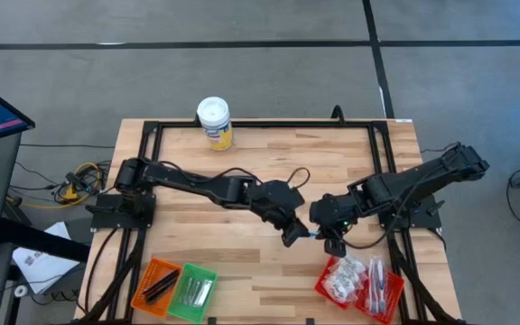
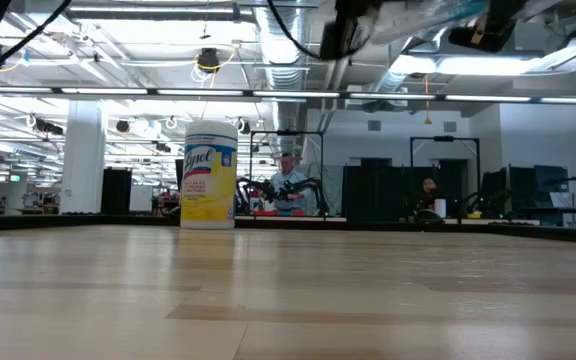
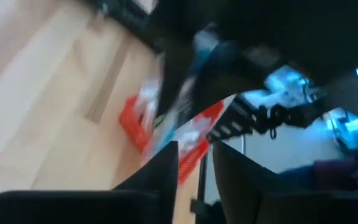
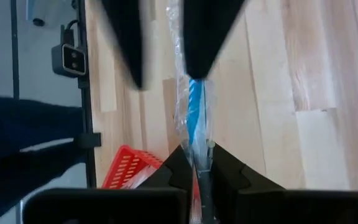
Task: Pick & Place Travel size toiletries
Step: Put the blue toothbrush into the right red basket
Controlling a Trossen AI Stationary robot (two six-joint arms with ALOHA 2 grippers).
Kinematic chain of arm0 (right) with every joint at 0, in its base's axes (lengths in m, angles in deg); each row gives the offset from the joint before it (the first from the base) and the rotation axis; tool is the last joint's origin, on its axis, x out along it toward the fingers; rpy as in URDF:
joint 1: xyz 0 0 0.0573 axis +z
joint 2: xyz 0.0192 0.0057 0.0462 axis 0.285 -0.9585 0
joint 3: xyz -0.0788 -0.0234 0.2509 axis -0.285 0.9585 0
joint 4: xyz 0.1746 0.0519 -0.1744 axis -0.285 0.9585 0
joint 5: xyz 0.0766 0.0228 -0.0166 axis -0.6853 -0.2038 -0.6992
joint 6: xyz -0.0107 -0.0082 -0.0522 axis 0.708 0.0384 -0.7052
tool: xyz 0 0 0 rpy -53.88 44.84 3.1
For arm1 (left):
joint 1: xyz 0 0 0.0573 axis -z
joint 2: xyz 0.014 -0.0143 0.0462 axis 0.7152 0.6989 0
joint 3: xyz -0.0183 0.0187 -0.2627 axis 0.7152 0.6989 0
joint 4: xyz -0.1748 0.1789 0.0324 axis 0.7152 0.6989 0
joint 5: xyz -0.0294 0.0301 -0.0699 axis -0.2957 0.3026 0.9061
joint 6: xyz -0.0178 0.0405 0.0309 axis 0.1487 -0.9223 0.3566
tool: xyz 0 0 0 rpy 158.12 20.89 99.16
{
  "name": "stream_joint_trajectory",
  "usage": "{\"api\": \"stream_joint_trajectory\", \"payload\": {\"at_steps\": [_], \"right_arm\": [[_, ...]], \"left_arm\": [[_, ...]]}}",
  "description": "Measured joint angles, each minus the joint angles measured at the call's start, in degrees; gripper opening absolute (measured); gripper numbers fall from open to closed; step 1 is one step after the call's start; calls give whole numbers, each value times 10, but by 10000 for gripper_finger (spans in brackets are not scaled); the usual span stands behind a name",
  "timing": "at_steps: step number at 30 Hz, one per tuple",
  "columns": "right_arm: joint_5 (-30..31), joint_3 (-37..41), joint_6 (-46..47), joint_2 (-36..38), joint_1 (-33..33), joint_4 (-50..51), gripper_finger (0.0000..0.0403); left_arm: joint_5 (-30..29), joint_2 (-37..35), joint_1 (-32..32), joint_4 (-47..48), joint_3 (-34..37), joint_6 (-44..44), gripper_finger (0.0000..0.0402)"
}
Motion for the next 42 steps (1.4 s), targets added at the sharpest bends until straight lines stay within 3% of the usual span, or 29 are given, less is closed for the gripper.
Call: {"api": "stream_joint_trajectory", "payload": {"at_steps": [6, 13, 18, 21, 26, 30, 36, 42], "right_arm": [[1, 0, 20, 0, 0, -8, 20], [20, 0, 74, 32, -4, -93, 20], [129, 0, 170, 83, -2, -129, 20], [220, 0, 222, 120, 16, -161, 20], [391, 0, 264, 168, 64, -243, 20], [506, 0, 240, 174, 97, -343, 20], [522, 0, 82, 129, 118, -550, 20], [532, 0, 74, 74, 120, -641, 20]], "left_arm": [[-96, -65, 1, 1, 0, -44, 121], [-263, -154, 10, -9, -1, -106, 131], [-368, -200, 30, -7, 0, -150, 131], [-396, -219, 38, -5, -1, -175, 131], [-399, -230, 42, -3, 0, -198, 131], [-398, -230, 39, -15, 0, -189, 131], [-264, -199, 6, -117, 0, -156, 131], [-203, -183, -6, -211, 0, -137, 131]]}}
